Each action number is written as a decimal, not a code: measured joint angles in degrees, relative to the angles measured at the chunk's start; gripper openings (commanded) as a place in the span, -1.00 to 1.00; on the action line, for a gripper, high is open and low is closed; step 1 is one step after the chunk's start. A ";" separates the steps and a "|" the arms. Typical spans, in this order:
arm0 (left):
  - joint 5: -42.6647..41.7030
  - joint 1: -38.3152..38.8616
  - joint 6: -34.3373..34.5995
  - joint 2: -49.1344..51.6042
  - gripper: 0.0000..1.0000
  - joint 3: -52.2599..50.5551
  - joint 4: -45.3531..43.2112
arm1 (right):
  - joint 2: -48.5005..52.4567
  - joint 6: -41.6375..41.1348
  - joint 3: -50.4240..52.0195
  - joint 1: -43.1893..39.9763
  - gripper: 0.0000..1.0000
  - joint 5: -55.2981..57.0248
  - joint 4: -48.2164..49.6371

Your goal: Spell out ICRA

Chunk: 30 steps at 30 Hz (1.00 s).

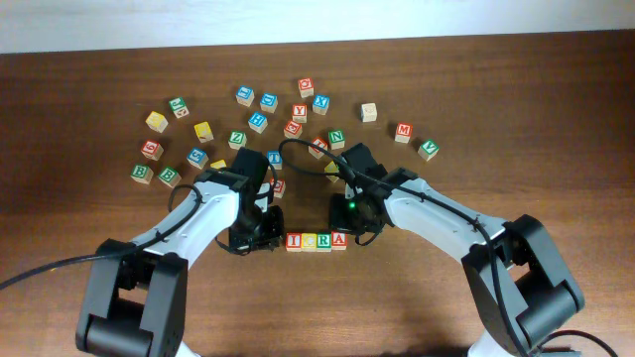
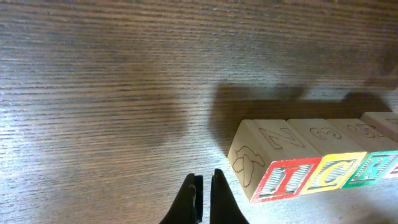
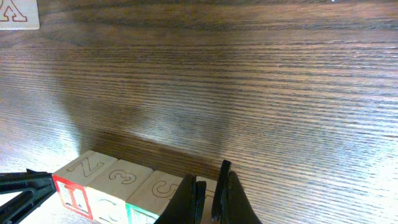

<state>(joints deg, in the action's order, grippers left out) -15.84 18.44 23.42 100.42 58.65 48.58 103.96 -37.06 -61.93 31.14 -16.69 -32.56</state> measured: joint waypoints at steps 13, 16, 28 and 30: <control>-0.02 0.00 0.00 0.00 -1.00 0.00 0.00 | 0.00 -0.07 0.00 0.00 -0.92 -1.46 -0.17; 0.00 0.00 0.00 0.00 -1.00 0.00 0.02 | 0.00 -0.02 0.00 0.00 -0.92 -1.49 -1.03; 0.00 0.00 0.00 0.00 -1.00 0.00 -0.42 | 0.04 -0.02 0.00 0.00 -0.92 -2.86 -1.46; 0.00 0.00 0.00 0.00 -1.00 0.00 -0.42 | 0.04 -0.02 0.00 0.00 -0.92 -2.93 -1.05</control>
<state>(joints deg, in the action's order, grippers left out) -15.84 18.44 23.42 100.42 58.65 48.16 104.01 -37.08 -61.93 31.14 -19.62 -33.61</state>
